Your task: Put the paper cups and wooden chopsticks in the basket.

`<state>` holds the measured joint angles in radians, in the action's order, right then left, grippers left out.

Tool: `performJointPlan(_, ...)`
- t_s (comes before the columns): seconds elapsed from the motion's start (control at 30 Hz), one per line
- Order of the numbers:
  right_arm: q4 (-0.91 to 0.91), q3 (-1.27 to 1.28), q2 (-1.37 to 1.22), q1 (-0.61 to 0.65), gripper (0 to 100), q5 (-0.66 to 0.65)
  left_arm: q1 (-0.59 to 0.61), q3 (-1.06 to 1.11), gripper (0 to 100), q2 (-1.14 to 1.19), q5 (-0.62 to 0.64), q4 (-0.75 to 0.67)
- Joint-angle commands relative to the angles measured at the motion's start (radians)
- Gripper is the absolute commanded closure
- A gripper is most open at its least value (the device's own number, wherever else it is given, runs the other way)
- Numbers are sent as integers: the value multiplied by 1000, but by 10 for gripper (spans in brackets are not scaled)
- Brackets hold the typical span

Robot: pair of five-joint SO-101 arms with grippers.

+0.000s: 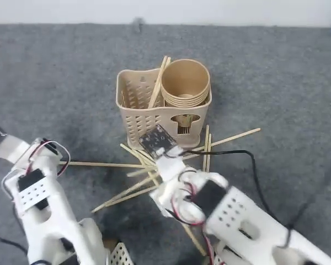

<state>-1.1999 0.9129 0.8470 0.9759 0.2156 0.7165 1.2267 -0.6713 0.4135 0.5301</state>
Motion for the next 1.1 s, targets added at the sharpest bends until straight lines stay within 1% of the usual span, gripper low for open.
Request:
performJointPlan(0.0, -77, -58, 110, -21, 991, -97, -11, -39, 892, 3, 3, -21)
performJointPlan(0.1, -140, -58, 114, -21, 991, -175, -11, -39, 892, 3, 3, -21)
performJointPlan(0.17, -177, -58, 114, -25, 991, -252, -11, -39, 892, 3, 3, -21)
performJointPlan(0.23, -188, -58, 114, -65, 991, -316, -11, -39, 892, 3, 3, -21)
performJointPlan(0.33, -116, -60, 124, -188, 991, -361, -11, -33, 892, 3, 3, -23)
performJointPlan(0.5, 61, -60, 124, -424, 991, -367, -11, -31, 892, 3, 3, -25)
performJointPlan(0.67, 134, -60, 125, -628, 991, -450, -11, -33, 892, 3, 3, -26)
performJointPlan(0.77, 226, -60, 122, -796, 991, -456, -11, -33, 892, 3, 3, -26)
performJointPlan(0.87, 288, -57, 116, -911, 991, -443, -12, -35, 892, 3, 3, -26)
performJointPlan(0.97, 291, -57, 127, -954, 991, -370, -14, -35, 892, 3, 3, -28)
performJointPlan(1.07, 291, -57, 127, -954, 991, -334, -28, -33, 892, 3, 3, -28)
